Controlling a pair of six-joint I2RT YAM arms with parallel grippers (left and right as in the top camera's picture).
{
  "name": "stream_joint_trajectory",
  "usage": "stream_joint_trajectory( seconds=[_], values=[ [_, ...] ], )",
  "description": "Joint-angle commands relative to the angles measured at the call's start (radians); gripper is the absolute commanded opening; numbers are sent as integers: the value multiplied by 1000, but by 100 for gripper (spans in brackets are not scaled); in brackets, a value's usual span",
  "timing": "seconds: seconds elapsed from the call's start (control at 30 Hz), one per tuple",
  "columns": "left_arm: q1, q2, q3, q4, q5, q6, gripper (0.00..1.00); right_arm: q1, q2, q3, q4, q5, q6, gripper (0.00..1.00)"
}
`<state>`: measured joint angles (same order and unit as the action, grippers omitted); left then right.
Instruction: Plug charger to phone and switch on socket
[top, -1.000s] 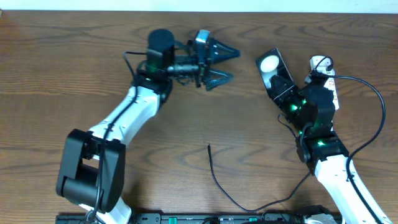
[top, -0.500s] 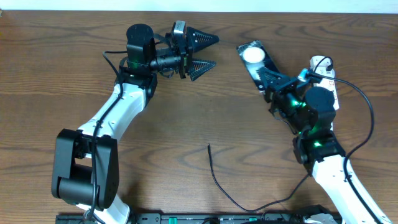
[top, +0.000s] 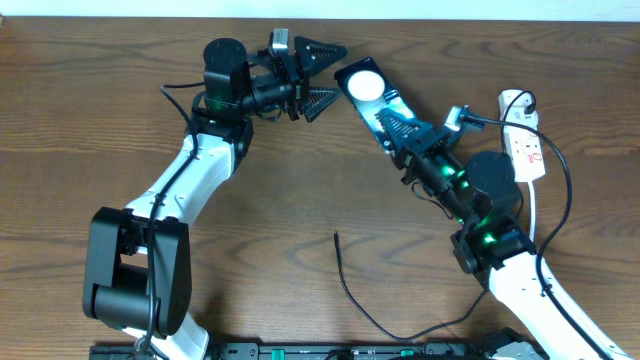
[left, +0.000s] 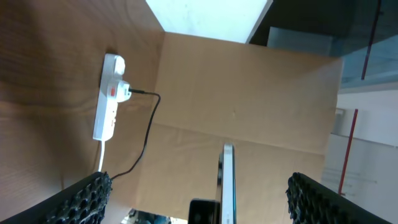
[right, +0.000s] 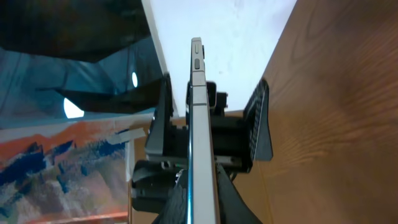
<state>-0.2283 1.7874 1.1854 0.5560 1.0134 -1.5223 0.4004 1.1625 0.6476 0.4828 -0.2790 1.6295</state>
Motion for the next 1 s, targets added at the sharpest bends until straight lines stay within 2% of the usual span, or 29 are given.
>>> stream_joint_trajectory(
  seconds=[0.0,0.13,0.3,0.73,0.97],
  values=[
    [-20,-26,12,6,-29,2,91,31,-10,13,6,32,27,1],
    [-47,-26,12,7,-40,6,90,53,-10,13,-17,44,42,1],
    [-66,-26,12,6,-58,74,90,53,-10,13,-24,36,96,1],
    [-114,-26,12,6,-137,74,90,53,-10,13,-69,42,128,1],
    [-122,-26,12,6,-140,73,82,53,-10,13,-80,42,128,1]
  ],
)
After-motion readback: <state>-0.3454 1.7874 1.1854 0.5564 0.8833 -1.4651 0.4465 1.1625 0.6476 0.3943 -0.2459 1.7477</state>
